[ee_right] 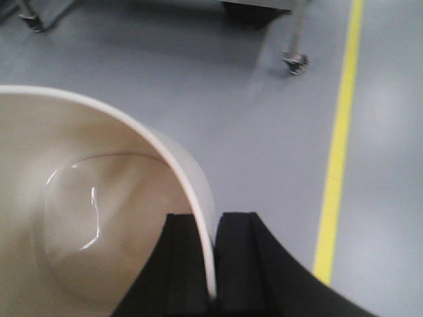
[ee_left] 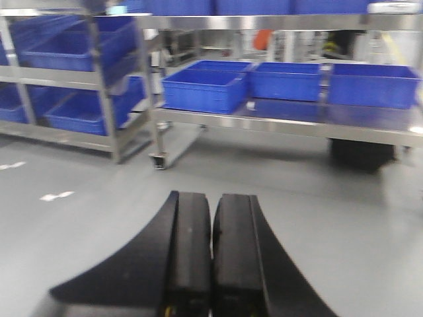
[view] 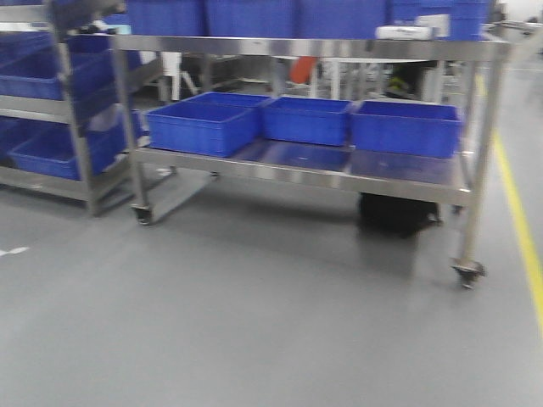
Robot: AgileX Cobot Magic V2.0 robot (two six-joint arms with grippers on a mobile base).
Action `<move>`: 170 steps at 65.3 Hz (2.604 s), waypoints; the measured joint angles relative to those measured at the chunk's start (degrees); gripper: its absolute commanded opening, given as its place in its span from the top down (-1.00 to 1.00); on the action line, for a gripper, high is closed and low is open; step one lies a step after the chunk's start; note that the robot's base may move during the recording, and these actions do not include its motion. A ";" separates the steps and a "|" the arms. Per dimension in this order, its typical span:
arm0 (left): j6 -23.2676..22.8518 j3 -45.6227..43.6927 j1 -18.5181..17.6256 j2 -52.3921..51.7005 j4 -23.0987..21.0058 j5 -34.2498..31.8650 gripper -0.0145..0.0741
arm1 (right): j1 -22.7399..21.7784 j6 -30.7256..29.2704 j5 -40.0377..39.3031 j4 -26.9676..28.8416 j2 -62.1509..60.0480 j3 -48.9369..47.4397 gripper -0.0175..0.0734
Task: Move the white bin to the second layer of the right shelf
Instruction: 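Drive the base past the racks toward the roller shelf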
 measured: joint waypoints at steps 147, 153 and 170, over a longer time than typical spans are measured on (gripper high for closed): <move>0.00 0.00 0.00 0.00 0.00 0.00 0.48 | 0.00 0.00 0.00 0.00 0.00 0.00 0.49; 0.00 0.00 0.00 0.00 0.00 0.00 0.48 | 0.00 0.00 0.00 0.00 0.00 0.00 0.49; 0.00 0.00 0.00 0.00 0.00 0.00 0.48 | 0.00 0.00 0.00 0.00 0.00 0.00 0.49</move>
